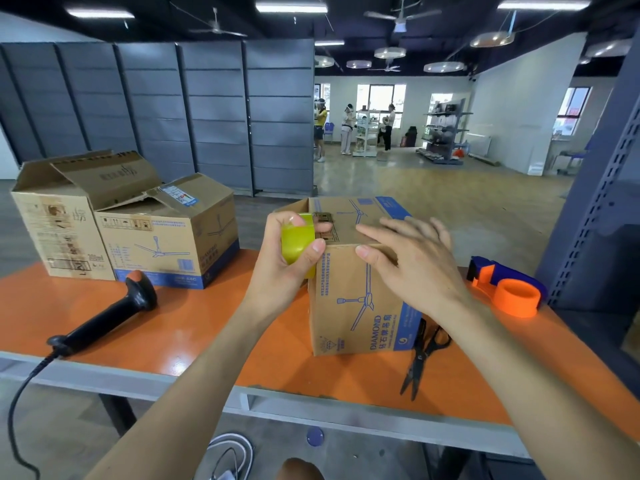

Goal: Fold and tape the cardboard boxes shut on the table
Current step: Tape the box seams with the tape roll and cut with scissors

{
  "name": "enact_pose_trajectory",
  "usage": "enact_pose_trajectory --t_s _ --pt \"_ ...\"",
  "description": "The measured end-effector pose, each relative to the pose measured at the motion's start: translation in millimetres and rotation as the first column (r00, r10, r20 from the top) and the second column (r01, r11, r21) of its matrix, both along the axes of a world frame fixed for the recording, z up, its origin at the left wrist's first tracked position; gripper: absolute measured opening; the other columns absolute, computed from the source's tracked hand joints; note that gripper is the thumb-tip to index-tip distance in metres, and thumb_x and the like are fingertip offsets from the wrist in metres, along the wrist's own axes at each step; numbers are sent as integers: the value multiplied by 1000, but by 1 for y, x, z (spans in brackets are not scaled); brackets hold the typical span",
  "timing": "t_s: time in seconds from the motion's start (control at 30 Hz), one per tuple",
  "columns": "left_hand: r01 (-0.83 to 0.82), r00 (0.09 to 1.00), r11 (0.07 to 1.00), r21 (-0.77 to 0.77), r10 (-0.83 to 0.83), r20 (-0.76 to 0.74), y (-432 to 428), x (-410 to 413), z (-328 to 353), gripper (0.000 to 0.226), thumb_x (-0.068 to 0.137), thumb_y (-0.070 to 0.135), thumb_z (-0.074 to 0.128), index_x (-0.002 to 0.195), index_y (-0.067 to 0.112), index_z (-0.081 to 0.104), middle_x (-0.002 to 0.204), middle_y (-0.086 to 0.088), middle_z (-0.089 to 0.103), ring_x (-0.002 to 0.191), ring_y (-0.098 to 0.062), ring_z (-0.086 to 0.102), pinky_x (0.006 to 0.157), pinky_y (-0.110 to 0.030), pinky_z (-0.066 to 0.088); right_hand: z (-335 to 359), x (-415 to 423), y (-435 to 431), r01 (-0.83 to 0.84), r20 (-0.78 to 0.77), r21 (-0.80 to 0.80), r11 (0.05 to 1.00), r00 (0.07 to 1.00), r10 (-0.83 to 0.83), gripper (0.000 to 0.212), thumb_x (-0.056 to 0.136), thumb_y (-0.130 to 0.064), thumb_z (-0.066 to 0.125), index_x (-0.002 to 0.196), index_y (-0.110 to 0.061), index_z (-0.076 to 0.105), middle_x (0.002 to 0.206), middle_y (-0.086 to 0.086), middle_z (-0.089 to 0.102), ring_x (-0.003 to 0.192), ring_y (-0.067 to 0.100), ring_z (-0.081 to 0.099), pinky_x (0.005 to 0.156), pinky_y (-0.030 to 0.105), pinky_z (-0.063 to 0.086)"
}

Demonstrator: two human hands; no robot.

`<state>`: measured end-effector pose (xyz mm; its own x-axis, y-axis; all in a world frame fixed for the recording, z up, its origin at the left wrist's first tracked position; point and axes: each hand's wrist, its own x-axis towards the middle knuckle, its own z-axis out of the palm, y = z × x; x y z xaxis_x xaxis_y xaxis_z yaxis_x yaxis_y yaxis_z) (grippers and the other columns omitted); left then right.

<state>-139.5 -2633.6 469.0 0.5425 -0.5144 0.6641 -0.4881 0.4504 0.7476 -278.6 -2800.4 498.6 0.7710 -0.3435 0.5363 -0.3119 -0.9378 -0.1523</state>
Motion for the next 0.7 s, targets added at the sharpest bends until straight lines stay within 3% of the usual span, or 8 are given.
enact_pose_trajectory --t_s 0.1,0.33,0.43,0.6,0.7 --pt "-49 999 999 -4 49 -9 1 -2 2 31 97 14 67 116 10 43 126 -9 69 127 -18 62 95 -36 57 4 -1 -2 -36 -5 31 999 999 36 54 97 -69 32 146 -50 44 157 -10 42 148 15 26 123 42 -5" --pt "-98 995 995 19 97 11 6 -3 7 33 95 9 69 116 6 44 124 -12 68 123 -15 64 96 -34 57 5 -5 -1 -72 20 37 997 997 72 52 96 -62 46 145 -45 48 155 -9 44 147 11 27 123 38 -6" --pt "-103 995 993 49 102 15 7 -4 8 34 94 12 71 115 9 46 121 -3 72 123 -14 64 96 -34 57 6 -5 -1 -82 18 40 996 997 81 52 96 -61 48 145 -44 49 155 -9 44 146 12 29 123 39 -3" --pt "-88 996 996 15 88 0 10 -5 8 40 92 12 72 118 5 43 127 -13 65 126 -15 63 92 -28 56 8 -7 -3 -65 24 29 997 998 65 57 93 -68 45 145 -45 49 154 -9 44 146 12 25 123 41 -3" --pt "-107 994 994 -15 107 -9 12 -7 11 32 96 14 69 117 9 46 123 -7 71 124 -16 64 94 -30 56 9 -8 -2 -91 47 23 996 995 89 56 94 -66 46 145 -43 49 154 -9 45 145 11 26 123 38 -3"
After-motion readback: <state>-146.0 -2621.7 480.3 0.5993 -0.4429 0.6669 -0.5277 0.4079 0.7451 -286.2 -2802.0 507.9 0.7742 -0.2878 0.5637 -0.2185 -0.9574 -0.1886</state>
